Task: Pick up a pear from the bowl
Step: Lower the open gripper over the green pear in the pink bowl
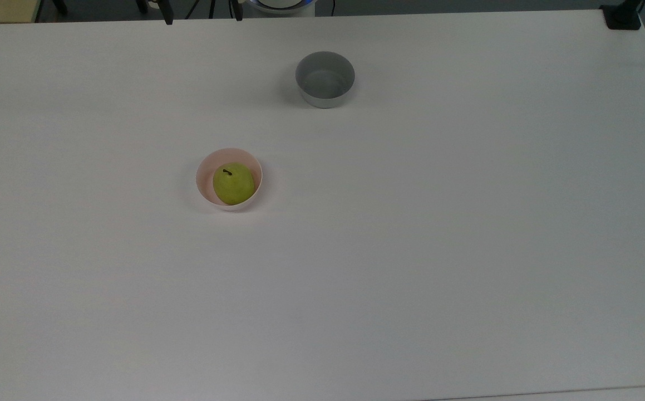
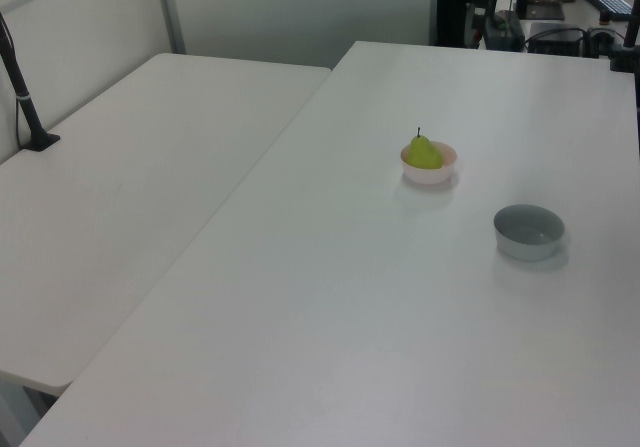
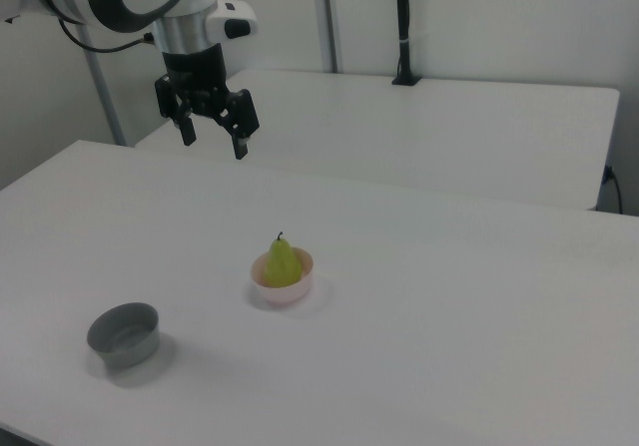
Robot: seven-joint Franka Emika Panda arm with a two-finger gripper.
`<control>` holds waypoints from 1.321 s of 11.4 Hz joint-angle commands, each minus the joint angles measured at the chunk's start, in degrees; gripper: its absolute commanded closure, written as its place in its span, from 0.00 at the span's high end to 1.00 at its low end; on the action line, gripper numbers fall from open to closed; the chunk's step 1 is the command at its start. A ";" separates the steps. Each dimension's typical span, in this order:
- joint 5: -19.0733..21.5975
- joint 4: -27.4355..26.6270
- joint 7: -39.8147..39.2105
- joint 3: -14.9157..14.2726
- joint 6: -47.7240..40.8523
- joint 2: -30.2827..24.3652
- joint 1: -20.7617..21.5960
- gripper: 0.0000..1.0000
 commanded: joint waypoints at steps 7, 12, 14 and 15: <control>-0.44 -1.10 -0.96 -0.39 1.33 -0.79 0.93 1.00; -4.39 -1.10 -18.58 -0.39 0.36 -0.44 0.05 1.00; -4.91 -1.27 -26.59 -0.39 0.01 1.48 -0.04 1.00; -5.35 -1.19 -26.71 -0.39 0.36 3.15 0.14 1.00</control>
